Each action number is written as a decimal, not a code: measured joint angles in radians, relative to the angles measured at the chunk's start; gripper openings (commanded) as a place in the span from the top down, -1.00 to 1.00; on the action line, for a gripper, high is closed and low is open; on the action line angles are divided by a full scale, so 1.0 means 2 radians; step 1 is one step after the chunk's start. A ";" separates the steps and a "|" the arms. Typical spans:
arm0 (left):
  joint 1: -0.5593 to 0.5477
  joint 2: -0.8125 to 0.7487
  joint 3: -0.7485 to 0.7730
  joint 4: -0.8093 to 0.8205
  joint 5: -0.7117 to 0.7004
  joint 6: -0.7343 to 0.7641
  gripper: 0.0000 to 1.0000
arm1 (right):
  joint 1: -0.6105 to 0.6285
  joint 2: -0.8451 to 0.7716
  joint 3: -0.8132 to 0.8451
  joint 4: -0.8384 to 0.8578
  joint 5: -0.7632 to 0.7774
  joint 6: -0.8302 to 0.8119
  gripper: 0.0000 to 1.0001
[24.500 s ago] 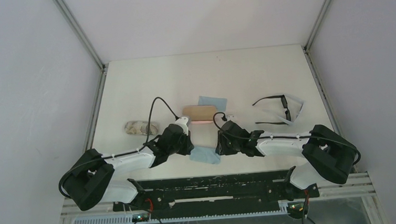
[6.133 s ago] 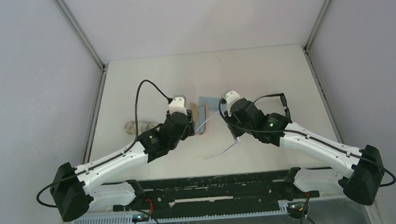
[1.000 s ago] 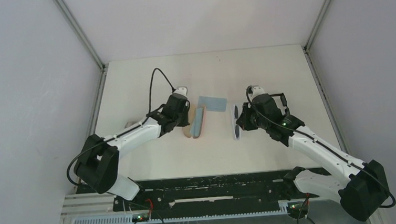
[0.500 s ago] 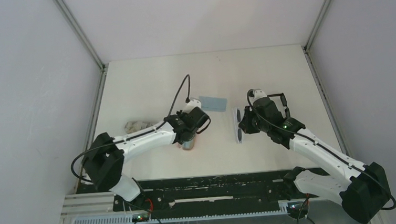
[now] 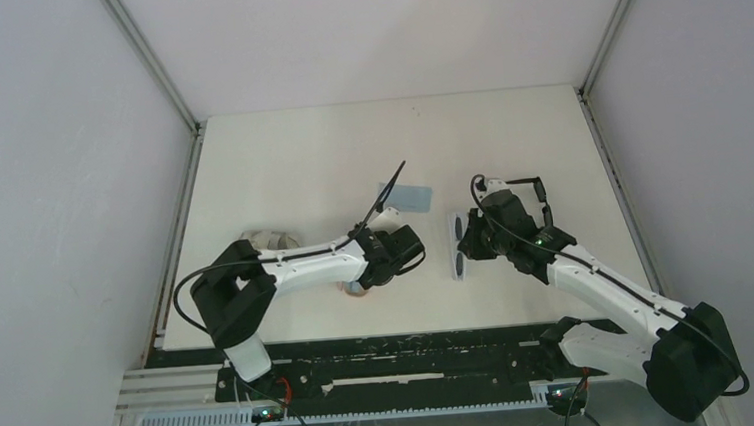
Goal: Organize the sunglasses
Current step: Move the sunglasses case to the center of the board.
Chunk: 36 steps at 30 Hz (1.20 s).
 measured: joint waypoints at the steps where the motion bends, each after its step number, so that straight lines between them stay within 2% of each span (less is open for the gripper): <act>1: -0.001 0.002 0.001 0.000 0.000 -0.003 0.59 | -0.001 0.004 -0.002 0.002 -0.004 0.002 1.00; 7: -0.010 0.009 0.003 0.000 0.004 -0.013 0.31 | -0.001 0.011 -0.002 0.009 -0.014 0.006 1.00; 12: -0.012 0.010 0.003 0.002 0.008 -0.020 0.22 | -0.003 0.012 -0.002 0.013 -0.019 0.006 1.00; 36: -0.013 -0.030 0.003 0.040 0.097 -0.021 0.21 | -0.003 0.038 -0.006 0.039 -0.048 0.023 1.00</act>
